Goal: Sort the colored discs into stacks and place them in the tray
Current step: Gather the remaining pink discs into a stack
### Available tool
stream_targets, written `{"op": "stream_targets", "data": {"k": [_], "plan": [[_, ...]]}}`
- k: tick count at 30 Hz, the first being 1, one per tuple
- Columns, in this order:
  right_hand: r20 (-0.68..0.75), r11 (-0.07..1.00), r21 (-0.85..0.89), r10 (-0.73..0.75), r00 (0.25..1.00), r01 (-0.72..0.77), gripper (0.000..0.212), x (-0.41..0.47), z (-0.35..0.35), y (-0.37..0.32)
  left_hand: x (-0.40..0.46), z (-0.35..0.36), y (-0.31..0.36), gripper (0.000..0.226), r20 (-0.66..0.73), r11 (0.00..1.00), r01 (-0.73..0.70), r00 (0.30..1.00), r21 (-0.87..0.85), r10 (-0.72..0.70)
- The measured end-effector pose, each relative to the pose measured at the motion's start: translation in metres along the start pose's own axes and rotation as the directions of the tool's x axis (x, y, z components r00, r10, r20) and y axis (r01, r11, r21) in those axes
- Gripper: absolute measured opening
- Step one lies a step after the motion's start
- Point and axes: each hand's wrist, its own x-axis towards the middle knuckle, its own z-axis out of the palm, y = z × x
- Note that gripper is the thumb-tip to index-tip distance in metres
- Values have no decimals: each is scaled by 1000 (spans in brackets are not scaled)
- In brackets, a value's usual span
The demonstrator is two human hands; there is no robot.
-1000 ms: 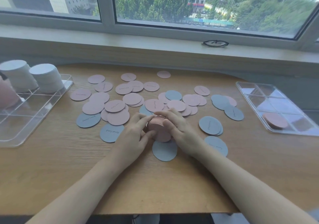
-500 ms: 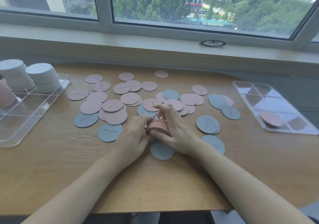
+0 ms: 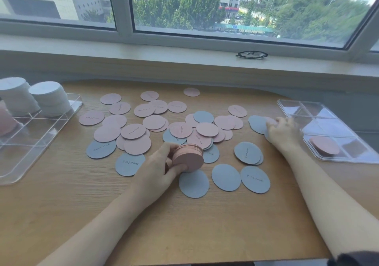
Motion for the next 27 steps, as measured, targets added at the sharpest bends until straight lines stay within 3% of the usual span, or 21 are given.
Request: {"op": "stream_targets", "data": {"k": [6,9,16,23,27], "plan": [[-7,996,-31,-81,997,80,46,-3,6,-1,0,0,-1,38,9,1000,-6,1000,7,6],[-27,991,73,-113,993,115,39,-3,2,0,-2,-1,2,39,5,1000,-16,1000,4,16],[-158,879,429,-157,975,210,49,-19,-8,-3,-1,-1,1,39,20,1000,-10,1000,7,10],[-304,797,455,-281,910,398,62,-30,-17,-8,-1,-3,1,39,27,1000,-4,1000,15,4],[-404,801,281,-400,823,528,56,-28,-15,-8,-1,-3,1,40,29,1000,-3,1000,14,3]]}}
